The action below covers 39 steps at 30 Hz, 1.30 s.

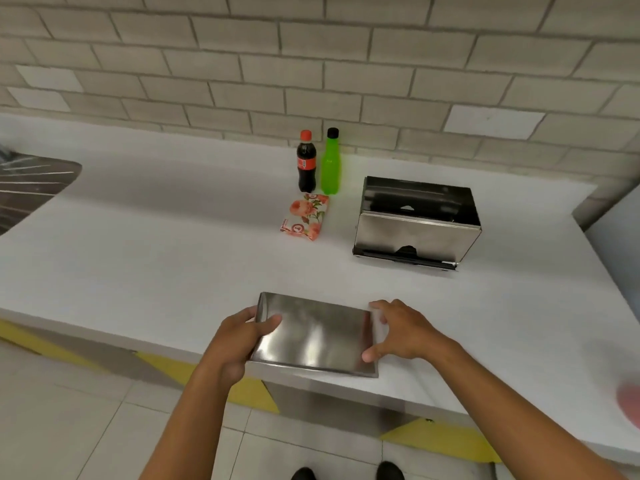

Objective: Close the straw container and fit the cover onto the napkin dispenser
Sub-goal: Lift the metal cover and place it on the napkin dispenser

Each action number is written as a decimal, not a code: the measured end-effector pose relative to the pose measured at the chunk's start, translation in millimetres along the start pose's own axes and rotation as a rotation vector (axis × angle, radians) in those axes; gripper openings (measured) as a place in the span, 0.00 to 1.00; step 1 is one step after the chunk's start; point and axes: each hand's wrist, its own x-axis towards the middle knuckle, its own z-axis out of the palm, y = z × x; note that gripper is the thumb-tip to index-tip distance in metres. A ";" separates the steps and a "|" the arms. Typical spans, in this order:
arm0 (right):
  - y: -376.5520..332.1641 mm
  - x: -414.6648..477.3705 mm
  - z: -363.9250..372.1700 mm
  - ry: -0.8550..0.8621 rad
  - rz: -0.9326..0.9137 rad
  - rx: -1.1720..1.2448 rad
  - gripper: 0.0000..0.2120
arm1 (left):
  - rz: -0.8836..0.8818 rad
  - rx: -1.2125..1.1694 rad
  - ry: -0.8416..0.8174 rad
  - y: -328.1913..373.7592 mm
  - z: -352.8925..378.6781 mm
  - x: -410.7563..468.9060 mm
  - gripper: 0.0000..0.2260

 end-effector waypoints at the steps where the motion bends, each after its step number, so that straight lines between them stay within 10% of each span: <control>1: 1.3 -4.8 -2.3 0.015 0.016 0.022 0.62 | 0.007 -0.008 -0.038 1.8 1.5 3.5 0.15; 5: 34.1 -37.4 -19.8 0.139 0.135 0.283 0.60 | 0.068 0.026 -0.212 38.9 43.5 19.9 0.12; 10: 40.3 -47.5 -53.0 0.233 0.086 0.610 0.27 | 0.119 -0.007 -0.198 68.3 67.4 30.3 0.15; 14: 37.2 -47.7 -59.7 0.351 0.065 0.700 0.18 | 0.197 0.019 -0.155 76.8 71.9 21.3 0.13; 25: 85.7 -40.3 -175.7 0.594 0.033 0.816 0.21 | 0.488 0.251 0.003 149.5 189.7 49.9 0.11; 39: 115.2 35.5 -265.0 0.464 0.026 0.808 0.14 | 0.538 0.559 0.315 196.5 267.6 122.9 0.28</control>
